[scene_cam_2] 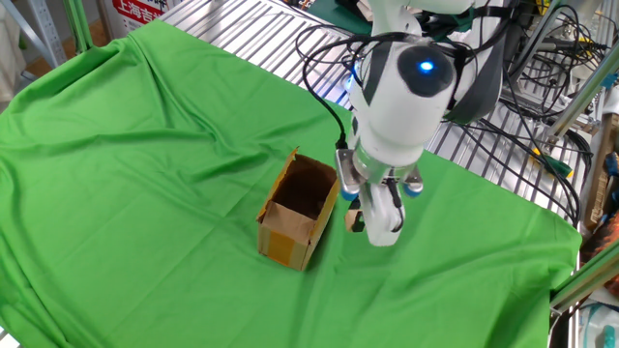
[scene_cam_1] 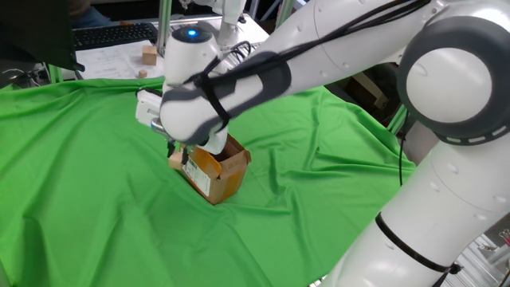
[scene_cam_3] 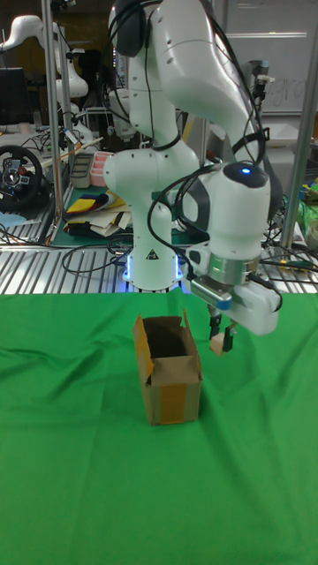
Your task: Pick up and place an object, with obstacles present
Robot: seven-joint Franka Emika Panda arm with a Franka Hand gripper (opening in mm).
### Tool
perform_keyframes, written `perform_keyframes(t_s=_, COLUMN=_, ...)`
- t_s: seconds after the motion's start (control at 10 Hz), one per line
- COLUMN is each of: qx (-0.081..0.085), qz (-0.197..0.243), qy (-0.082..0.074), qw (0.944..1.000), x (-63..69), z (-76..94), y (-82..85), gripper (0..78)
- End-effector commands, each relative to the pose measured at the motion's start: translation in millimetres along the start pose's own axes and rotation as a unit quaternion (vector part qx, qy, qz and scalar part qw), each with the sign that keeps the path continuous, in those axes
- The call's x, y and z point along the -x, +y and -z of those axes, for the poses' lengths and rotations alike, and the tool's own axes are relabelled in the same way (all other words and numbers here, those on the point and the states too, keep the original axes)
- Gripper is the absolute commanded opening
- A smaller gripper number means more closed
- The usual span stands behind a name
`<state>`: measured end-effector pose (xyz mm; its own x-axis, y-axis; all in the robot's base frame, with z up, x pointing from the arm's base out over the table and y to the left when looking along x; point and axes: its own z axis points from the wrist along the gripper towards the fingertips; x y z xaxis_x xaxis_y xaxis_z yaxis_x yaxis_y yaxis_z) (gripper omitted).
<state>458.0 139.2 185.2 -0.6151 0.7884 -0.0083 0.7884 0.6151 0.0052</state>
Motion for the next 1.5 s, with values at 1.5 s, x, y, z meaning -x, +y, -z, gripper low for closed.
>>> perform_keyframes(t_s=1.5, qx=0.018, qz=0.049, qy=0.027, qw=0.9983, x=-19.9, z=-31.0, y=17.7, gripper=1.4)
